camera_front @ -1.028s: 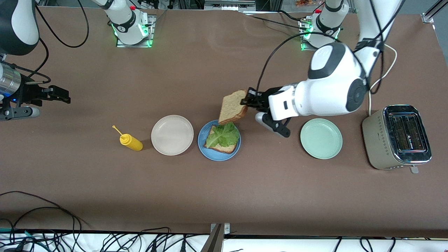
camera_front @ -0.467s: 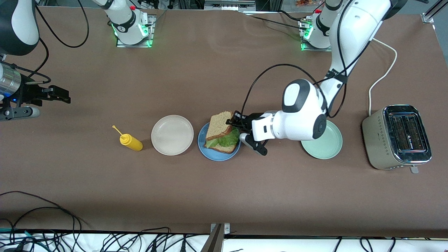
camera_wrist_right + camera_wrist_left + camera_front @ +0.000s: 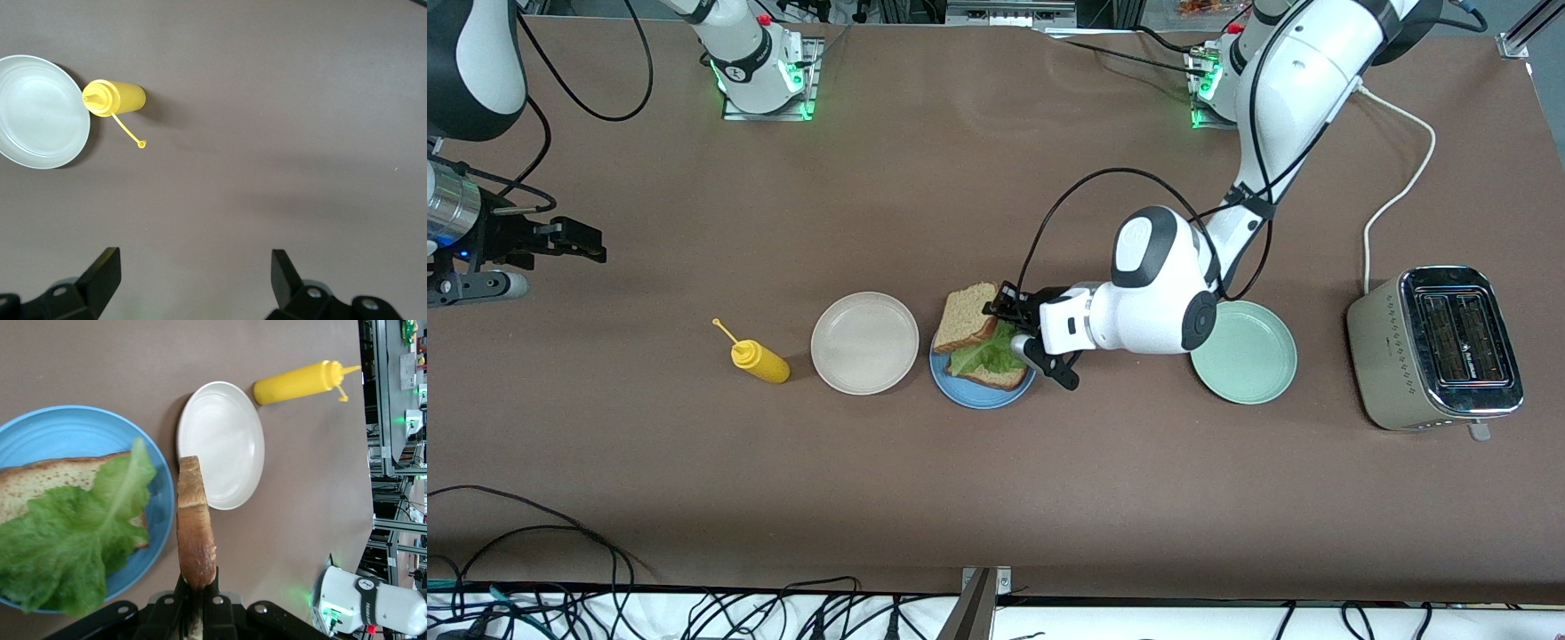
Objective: Make sandwich in blue plate with both arms
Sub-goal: 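Lay the bread slice on the lettuce and open the left gripper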
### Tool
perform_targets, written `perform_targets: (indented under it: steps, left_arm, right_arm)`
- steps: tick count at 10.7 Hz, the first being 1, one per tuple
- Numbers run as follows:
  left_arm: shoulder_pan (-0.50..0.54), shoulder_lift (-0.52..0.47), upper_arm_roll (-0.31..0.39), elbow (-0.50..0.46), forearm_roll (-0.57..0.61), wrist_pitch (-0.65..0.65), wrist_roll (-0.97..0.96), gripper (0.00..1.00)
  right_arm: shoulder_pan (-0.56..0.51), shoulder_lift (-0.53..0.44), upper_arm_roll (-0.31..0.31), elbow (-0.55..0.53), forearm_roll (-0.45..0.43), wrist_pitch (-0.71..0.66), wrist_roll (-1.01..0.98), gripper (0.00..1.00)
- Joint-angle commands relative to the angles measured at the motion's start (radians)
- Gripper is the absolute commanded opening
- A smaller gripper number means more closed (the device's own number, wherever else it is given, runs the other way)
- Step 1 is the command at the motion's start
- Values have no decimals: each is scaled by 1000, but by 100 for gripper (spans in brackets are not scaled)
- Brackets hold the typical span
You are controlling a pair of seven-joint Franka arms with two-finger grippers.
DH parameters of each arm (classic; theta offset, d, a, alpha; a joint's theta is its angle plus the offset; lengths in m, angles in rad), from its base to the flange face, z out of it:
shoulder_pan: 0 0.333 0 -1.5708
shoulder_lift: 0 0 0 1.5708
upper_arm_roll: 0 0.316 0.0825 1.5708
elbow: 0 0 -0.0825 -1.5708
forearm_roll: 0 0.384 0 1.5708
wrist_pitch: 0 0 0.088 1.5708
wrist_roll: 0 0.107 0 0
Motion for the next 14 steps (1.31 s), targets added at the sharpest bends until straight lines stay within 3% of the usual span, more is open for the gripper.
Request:
perform_targets:
  steps: [1, 2, 3, 4, 5, 9, 12, 14]
  left_arm:
    - [-5, 54, 13, 7, -25, 57, 80, 0]
    - [-3, 56, 31, 7, -23, 60, 82, 0]
    - [-5, 56, 47, 7, -23, 62, 102, 20]
    - [-2, 56, 47, 7, -25, 63, 113, 93]
    - [6, 54, 47, 5, -25, 63, 140, 100]
    - [16, 17, 50, 5, -22, 49, 143, 100]
    - [64, -91, 62, 5, 156, -36, 108, 100]
    - [127, -159, 62, 8, 292, -163, 84, 100]
  right_arm:
    - [1, 4, -1, 19, -15, -19, 1, 100]
    - [1, 4, -1, 19, -15, -19, 1, 100]
    - [1, 4, -1, 17, -15, -19, 1, 100]
    - [1, 4, -1, 19, -15, -19, 1, 100]
    - [1, 4, -1, 19, -15, -19, 1, 100]
    - [2, 4, -1, 19, -15, -18, 1, 100]
    - [2, 4, -1, 19, -15, -19, 1, 100]
    - [1, 4, -1, 17, -15, -21, -1, 100]
